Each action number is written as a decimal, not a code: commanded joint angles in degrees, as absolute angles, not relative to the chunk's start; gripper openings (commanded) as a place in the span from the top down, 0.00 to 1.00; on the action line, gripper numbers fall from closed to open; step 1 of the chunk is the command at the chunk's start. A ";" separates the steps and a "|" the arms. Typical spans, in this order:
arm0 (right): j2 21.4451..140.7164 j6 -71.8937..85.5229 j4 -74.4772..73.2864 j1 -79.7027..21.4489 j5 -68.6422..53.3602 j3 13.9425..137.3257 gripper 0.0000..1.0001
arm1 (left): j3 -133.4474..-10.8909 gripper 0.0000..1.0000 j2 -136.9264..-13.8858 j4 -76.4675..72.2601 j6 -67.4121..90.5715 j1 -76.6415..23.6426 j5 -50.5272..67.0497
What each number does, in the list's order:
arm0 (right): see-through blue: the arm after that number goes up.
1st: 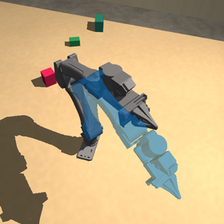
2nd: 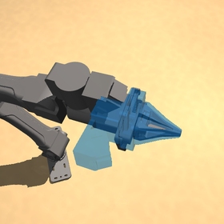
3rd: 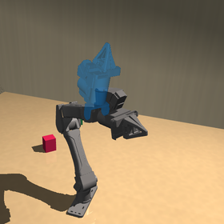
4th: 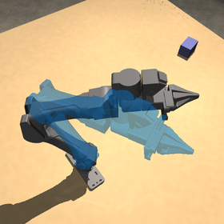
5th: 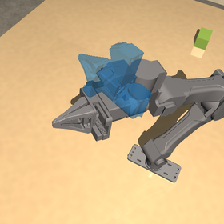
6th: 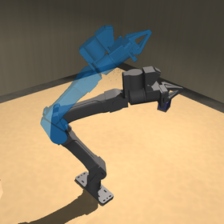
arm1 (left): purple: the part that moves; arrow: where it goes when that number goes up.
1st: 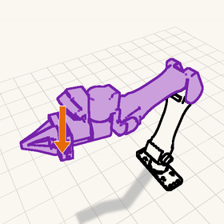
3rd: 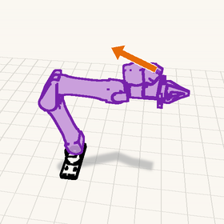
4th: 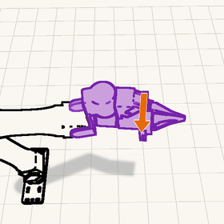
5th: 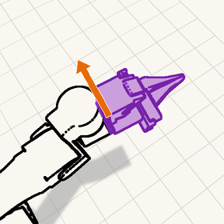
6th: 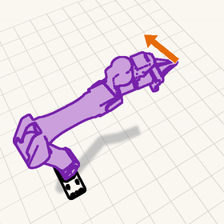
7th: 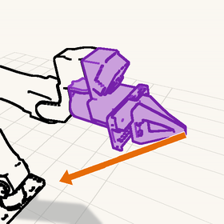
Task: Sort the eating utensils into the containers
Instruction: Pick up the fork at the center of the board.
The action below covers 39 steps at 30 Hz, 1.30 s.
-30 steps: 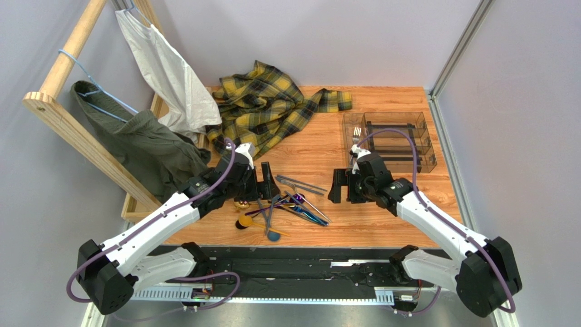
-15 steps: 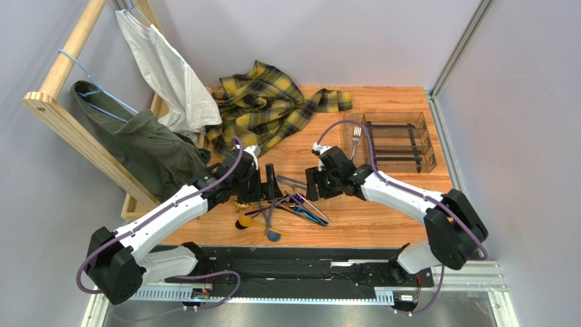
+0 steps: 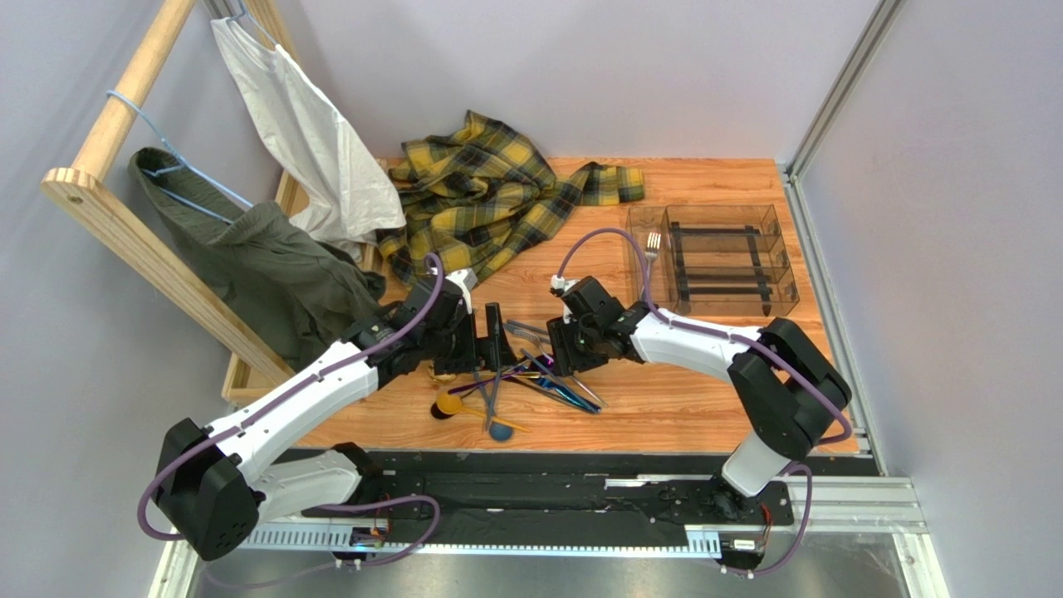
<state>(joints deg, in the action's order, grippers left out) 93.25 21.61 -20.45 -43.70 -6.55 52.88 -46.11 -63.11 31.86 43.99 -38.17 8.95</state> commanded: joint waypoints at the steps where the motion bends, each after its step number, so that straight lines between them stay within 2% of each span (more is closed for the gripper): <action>1: 94.83 22.41 -16.79 -44.03 -6.42 54.23 0.55 | -45.79 0.04 -61.44 30.41 42.72 -37.97 9.67; 5: 95.54 22.76 -16.44 -44.21 -5.54 53.79 0.60 | -45.70 0.04 -61.00 30.76 42.45 -37.97 9.23; 6: 95.89 22.76 -16.52 -44.38 -4.58 53.70 0.63 | -45.70 0.04 -60.91 30.94 42.36 -37.97 9.23; 7: 95.89 22.85 -16.70 -44.38 -3.96 53.79 0.70 | -45.62 0.04 -61.00 30.94 42.36 -37.97 9.05; 12: 96.50 23.03 -17.05 -44.82 -1.67 53.61 0.79 | -45.53 0.04 -61.08 30.94 42.36 -37.97 9.05; 16: 96.77 23.12 -17.40 -44.82 -1.14 53.61 0.92 | -45.53 0.04 -61.00 31.03 42.28 -37.97 9.14; 19: 95.89 22.85 -17.32 -44.82 -1.14 53.44 0.98 | -45.44 0.04 -60.91 31.03 42.28 -37.97 9.05; 39: 86.49 21.71 -19.07 -44.91 -2.81 53.17 1.00 | -44.21 0.04 -60.73 30.41 42.54 -37.97 9.23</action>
